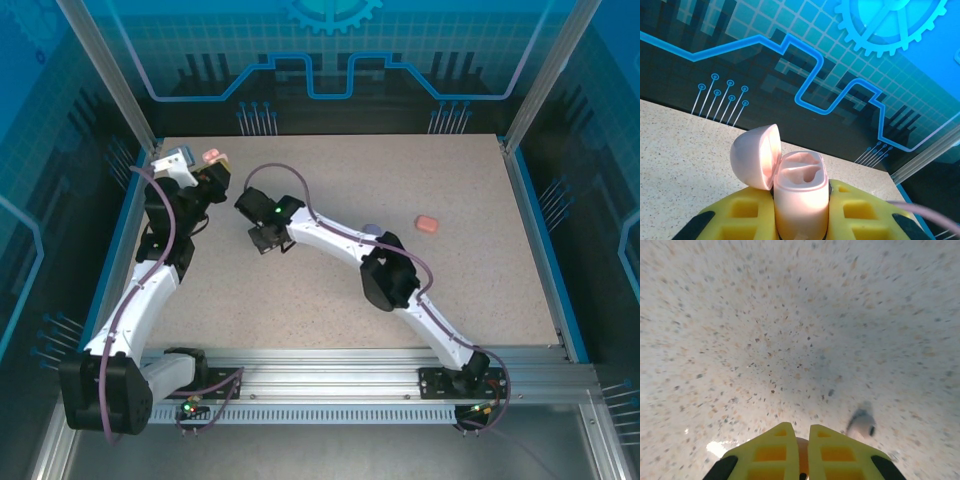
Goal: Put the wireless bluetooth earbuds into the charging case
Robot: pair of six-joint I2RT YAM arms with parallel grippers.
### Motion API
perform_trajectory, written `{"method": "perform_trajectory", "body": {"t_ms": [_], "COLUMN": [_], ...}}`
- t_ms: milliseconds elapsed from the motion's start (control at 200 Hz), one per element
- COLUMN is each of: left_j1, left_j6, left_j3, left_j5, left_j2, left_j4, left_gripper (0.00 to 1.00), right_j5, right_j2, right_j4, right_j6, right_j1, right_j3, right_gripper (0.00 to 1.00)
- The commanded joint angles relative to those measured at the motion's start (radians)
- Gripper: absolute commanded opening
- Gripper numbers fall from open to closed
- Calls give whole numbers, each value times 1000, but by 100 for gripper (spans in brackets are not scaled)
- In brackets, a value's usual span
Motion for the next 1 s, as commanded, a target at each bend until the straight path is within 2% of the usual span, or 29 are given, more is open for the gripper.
{"method": "perform_trajectory", "body": {"t_ms": [0,230,480,735,996], "left_j1": [11,-2,-108,-223,-327], "left_j6": [-13,-23,67,165,295], "left_j3": [-19,-58,-139,-155,-168], "left_j5": [54,171,275,308,271], "left_j2": [-9,13,50,121,208], "left_j4": [60,166,375,502,665], "left_gripper": [0,0,0,0,0], "right_j5": [34,71,116,143,138], "right_j2": [-116,-325,-565,-762,-892], "right_j4": [52,123,174,187,225], "right_j6": [5,-14,-56,-111,-154], "right_j1": [-17,-61,-118,-167,-185], "right_j3": [-59,-240,-412,-474,-503], "right_gripper": [7,7,7,7,7]}}
